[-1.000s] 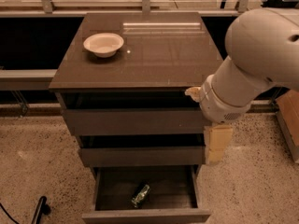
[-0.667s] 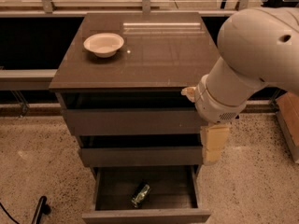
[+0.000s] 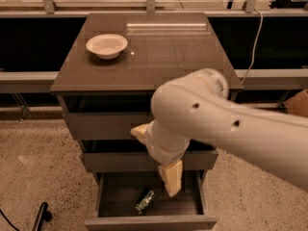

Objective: Pick green can from bottom drawer and place on counter

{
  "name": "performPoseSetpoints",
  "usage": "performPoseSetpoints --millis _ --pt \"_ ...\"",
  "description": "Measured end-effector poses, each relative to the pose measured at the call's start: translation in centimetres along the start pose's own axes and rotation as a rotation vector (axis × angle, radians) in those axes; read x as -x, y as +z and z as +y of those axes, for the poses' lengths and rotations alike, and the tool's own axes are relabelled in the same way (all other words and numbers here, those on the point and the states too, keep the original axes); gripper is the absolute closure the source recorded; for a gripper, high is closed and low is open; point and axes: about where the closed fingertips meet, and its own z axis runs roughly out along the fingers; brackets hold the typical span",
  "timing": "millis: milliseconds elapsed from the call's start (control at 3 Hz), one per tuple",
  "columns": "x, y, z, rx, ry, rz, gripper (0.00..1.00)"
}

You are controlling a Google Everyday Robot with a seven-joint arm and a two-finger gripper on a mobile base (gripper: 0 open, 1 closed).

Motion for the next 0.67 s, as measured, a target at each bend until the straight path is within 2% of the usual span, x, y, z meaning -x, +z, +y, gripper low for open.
performPoseSetpoints --millis 333,667 --pt "1.15 0.60 -1.27 -0.059 -0.019 -0.013 0.00" --pt "0.98 0.40 -1.35 -0.061 -0.014 -0.011 0.00"
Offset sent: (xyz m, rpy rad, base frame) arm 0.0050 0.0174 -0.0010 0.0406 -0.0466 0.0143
